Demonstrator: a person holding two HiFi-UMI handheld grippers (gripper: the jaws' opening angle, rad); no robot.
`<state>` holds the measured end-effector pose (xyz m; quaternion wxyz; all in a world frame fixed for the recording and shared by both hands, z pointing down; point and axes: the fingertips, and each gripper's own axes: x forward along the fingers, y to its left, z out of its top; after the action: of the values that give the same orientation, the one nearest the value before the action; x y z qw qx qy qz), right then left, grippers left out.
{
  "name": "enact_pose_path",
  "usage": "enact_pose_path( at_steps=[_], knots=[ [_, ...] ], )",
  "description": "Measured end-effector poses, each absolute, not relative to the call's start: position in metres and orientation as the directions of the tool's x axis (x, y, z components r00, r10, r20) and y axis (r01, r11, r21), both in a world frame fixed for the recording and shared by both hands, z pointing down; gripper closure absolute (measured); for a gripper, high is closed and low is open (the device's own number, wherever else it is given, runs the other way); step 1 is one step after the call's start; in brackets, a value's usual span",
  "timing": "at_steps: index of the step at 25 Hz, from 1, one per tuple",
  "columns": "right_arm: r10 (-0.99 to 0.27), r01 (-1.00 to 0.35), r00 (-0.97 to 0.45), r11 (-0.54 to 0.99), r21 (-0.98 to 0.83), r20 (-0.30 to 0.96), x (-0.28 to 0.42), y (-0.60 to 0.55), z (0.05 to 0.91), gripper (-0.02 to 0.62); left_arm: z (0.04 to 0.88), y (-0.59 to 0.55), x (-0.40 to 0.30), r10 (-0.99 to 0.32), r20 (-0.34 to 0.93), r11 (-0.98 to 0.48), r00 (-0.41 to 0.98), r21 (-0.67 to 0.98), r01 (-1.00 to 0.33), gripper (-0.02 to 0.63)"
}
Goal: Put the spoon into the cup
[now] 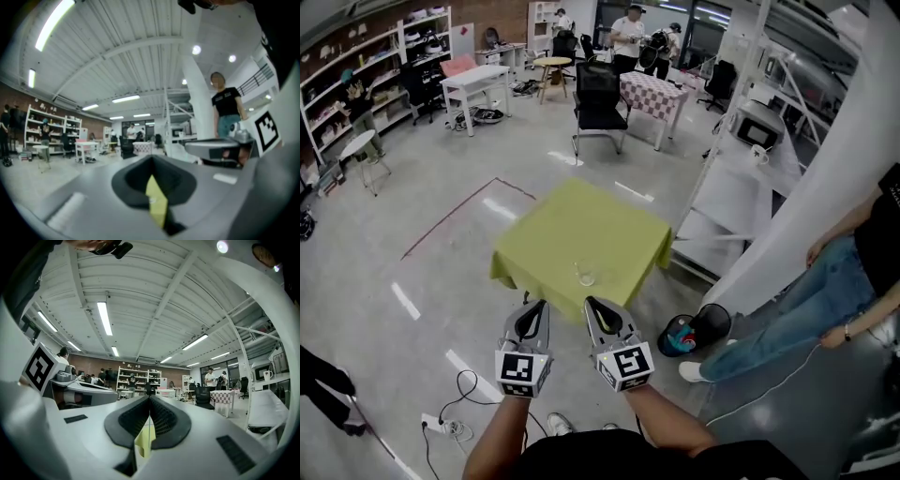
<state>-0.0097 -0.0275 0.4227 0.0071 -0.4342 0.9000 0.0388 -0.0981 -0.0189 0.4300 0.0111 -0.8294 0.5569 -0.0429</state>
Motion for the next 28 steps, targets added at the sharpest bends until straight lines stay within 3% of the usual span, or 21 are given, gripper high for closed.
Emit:
enact_pose_path(
  at_steps=[20,28],
  knots=[
    [-0.859,-0.859,-0.511,0.511,0.038,-0.001,-0.040,-0.094,0.457,0.584,0.451,-0.098,-0.133,-0.887,0.044,-0.459,0.460,0.024,-0.888,0.600],
    [-0.877,-0.878,-0.479,0.478,0.025,-0.041,-0.014,-0.144,0.456,0.584,0.445,-0.145,-0.129,-0.884,0.020,-0.467,0.467,-0.016,-0.884,0.600]
  ],
)
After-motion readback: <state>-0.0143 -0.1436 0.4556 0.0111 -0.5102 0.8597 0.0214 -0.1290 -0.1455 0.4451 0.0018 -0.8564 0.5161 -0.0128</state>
